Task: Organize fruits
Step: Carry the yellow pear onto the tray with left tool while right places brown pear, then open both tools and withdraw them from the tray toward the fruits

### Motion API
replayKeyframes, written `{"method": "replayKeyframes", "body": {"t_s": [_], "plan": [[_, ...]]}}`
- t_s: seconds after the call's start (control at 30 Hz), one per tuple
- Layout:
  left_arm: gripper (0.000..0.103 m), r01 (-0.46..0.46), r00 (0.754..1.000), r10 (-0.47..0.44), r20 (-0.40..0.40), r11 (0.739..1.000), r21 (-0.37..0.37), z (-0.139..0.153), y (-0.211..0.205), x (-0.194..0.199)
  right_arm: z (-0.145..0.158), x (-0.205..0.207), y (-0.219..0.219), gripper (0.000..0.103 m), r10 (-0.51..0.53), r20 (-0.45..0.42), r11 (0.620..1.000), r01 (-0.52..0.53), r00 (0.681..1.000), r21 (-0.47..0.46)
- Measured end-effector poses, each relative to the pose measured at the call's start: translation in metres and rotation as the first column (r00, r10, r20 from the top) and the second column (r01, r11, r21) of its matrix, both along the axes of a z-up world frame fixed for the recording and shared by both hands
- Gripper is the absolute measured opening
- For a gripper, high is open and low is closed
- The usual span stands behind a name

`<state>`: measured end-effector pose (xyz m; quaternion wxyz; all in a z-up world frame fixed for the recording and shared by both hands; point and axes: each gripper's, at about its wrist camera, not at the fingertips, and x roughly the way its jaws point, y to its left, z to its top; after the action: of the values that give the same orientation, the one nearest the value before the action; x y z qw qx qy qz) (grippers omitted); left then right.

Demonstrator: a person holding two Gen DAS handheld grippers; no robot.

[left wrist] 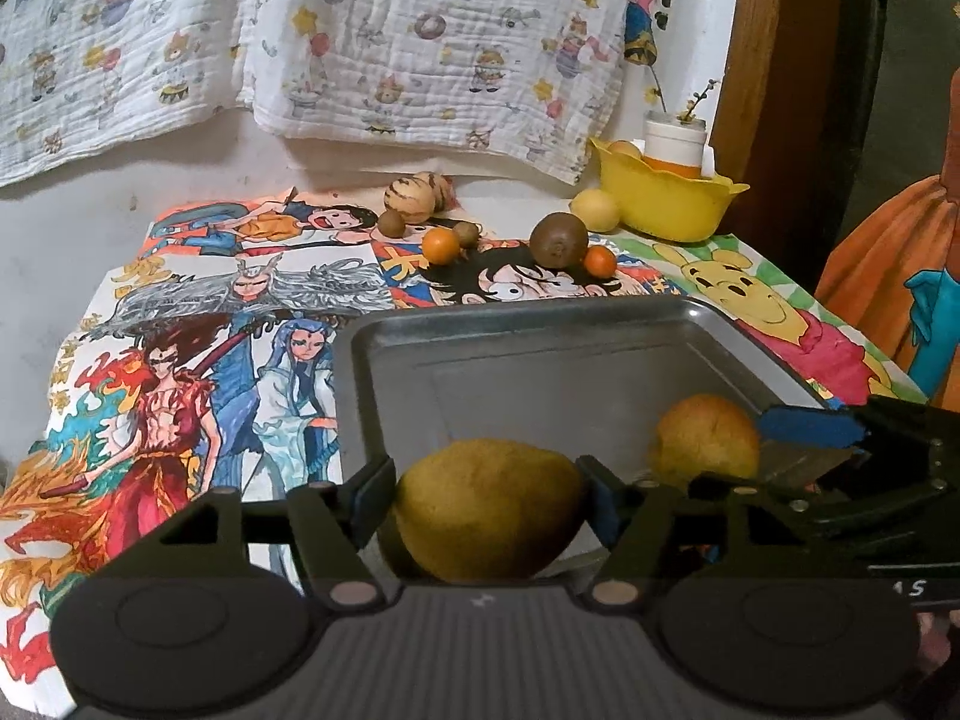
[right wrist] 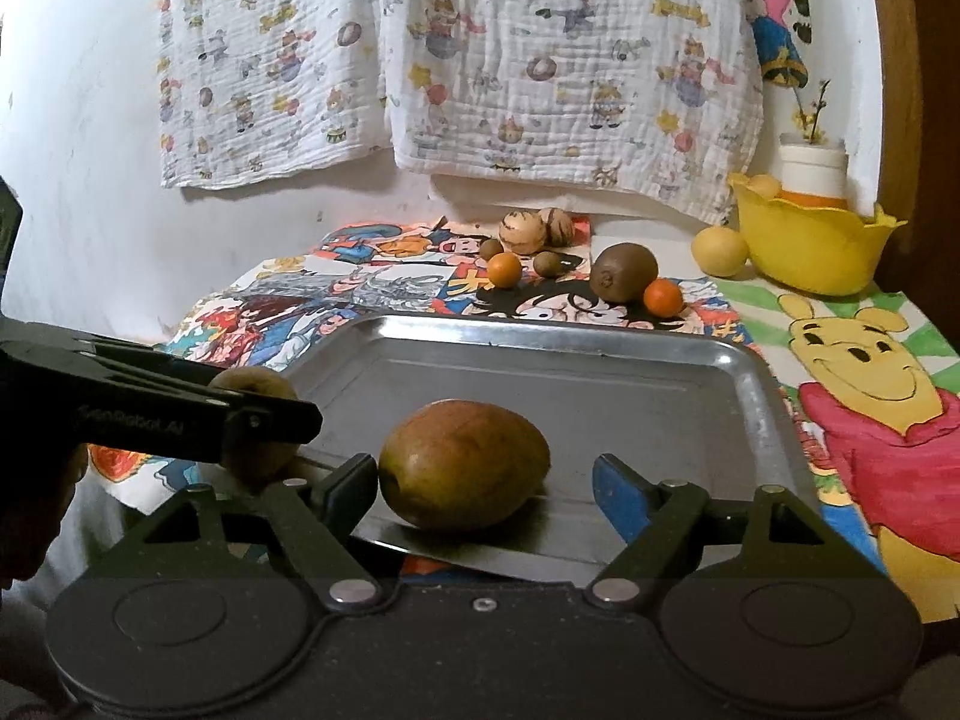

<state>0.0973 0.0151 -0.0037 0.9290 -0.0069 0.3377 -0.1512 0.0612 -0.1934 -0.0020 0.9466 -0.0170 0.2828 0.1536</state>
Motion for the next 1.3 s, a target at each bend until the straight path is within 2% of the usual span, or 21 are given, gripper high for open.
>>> {"method": "replayKeyframes", "body": {"t_s": [0.37, 0.5, 0.63, 0.83, 0.97, 1.13, 1.3], "plan": [[0.075, 0.004, 1.0, -0.004, 0.008, 1.0, 0.001, 0.0, -0.005, -0.012, 0.001, -0.019, -0.009, 0.088, 0.002, 0.013, 1.0, -0.002, 1.0, 0.016], [0.081, 0.008, 0.999, -0.008, 0.035, 1.0, 0.007, 0.006, -0.003, -0.024, 0.004, -0.028, -0.013, 0.09, 0.0, 0.028, 1.0, -0.001, 1.0, 0.019], [0.086, 0.009, 0.998, -0.01, 0.058, 1.0, 0.029, 0.012, 0.003, -0.037, 0.006, -0.035, -0.017, 0.099, 0.006, 0.031, 1.0, -0.007, 1.0, 0.0], [0.097, 0.017, 0.999, -0.019, 0.042, 0.999, 0.051, 0.011, 0.019, -0.049, 0.006, -0.039, -0.019, 0.102, 0.002, 0.013, 0.999, -0.002, 1.0, -0.036], [0.099, -0.019, 1.0, 0.017, 0.026, 0.996, 0.086, 0.01, 0.033, -0.05, 0.005, -0.04, -0.019, 0.102, -0.011, 0.003, 0.997, 0.011, 1.0, -0.079], [0.102, -0.072, 0.997, 0.071, 0.02, 0.993, 0.089, 0.014, 0.049, -0.044, 0.007, -0.036, -0.021, 0.102, -0.03, 0.007, 0.991, 0.03, 1.0, -0.133], [0.102, -0.11, 0.994, 0.108, 0.018, 0.99, 0.094, 0.017, 0.059, -0.03, 0.012, -0.025, -0.022, 0.102, -0.028, 0.003, 0.991, 0.028, 1.0, -0.133]]}}
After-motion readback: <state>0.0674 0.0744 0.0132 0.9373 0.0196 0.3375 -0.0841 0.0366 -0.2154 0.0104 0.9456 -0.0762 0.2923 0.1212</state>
